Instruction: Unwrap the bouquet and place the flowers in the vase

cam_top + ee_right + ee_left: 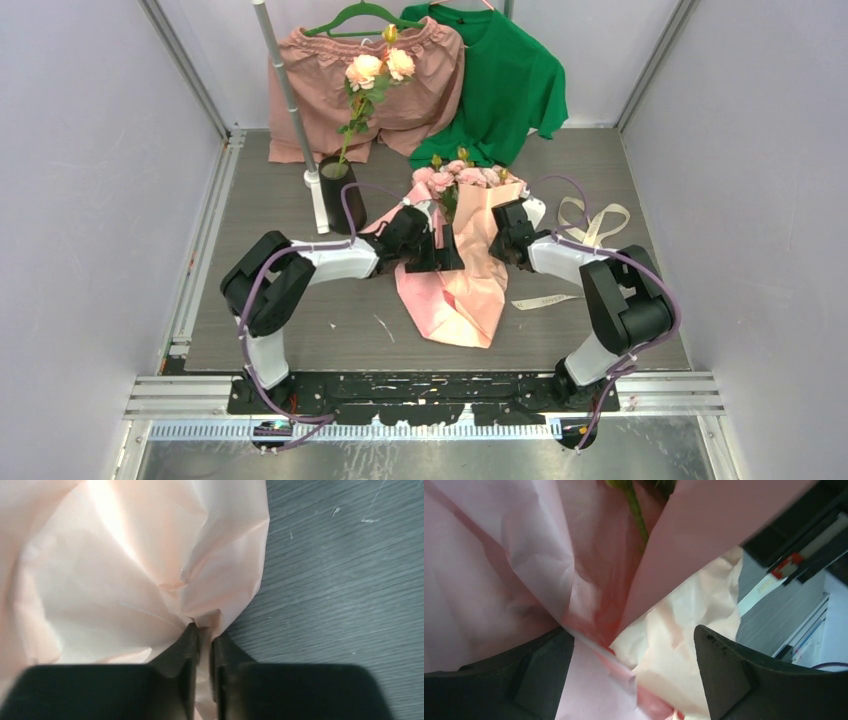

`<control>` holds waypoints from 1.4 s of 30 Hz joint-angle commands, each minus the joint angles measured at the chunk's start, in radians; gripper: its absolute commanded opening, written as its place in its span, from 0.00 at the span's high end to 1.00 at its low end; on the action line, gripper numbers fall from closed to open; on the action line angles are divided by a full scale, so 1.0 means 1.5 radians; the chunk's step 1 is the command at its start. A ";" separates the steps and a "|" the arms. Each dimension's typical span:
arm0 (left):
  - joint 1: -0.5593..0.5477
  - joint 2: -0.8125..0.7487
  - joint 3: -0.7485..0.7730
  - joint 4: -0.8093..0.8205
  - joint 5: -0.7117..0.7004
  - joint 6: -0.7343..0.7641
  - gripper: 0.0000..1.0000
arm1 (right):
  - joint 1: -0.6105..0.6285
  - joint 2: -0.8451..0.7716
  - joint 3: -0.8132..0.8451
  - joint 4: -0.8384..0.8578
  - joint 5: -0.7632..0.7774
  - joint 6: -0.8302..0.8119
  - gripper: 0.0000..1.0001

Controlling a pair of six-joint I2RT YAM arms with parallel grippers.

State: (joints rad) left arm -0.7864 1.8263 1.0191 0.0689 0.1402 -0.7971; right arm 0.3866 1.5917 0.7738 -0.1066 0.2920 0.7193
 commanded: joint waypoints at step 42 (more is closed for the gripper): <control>0.016 -0.054 0.094 -0.102 -0.047 0.114 0.10 | -0.018 -0.298 0.155 -0.217 0.117 -0.061 0.34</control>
State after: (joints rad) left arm -0.7719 1.6943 1.0771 -0.0990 0.1249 -0.7143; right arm 0.3626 1.1915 1.0149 -0.4026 0.4545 0.6521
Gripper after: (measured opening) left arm 0.909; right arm 0.661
